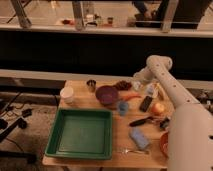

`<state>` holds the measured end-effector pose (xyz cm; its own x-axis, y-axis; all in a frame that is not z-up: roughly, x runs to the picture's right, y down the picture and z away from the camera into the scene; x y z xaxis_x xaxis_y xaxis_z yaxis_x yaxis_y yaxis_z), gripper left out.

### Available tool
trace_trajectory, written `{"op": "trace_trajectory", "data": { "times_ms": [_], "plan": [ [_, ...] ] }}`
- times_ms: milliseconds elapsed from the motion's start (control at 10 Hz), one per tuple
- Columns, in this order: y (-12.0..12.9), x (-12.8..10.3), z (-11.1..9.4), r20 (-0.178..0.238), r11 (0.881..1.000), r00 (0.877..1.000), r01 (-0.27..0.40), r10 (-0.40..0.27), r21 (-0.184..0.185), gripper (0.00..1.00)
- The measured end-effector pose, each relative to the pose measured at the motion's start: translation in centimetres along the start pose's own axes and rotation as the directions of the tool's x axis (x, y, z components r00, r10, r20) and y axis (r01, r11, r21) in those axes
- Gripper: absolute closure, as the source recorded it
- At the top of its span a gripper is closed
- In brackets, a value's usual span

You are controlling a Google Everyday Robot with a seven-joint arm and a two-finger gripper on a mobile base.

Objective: Place grapes in purple bowl

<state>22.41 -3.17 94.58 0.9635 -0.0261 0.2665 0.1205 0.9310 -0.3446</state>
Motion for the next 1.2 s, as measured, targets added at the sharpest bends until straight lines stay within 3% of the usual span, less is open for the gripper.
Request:
{"op": "trace_trajectory", "data": {
  "times_ms": [400,800,1200],
  "plan": [
    [-0.7,-3.3,2.4,0.035,0.997,0.996,0.079,-0.079,0.006,0.20],
    [-3.9,-3.4,4.0,0.046,0.995,0.995,0.089,-0.091,0.038,0.20],
    [-4.2,-2.1,5.1,0.041,0.996,0.996,0.076,-0.078,0.041,0.20]
  ]
}}
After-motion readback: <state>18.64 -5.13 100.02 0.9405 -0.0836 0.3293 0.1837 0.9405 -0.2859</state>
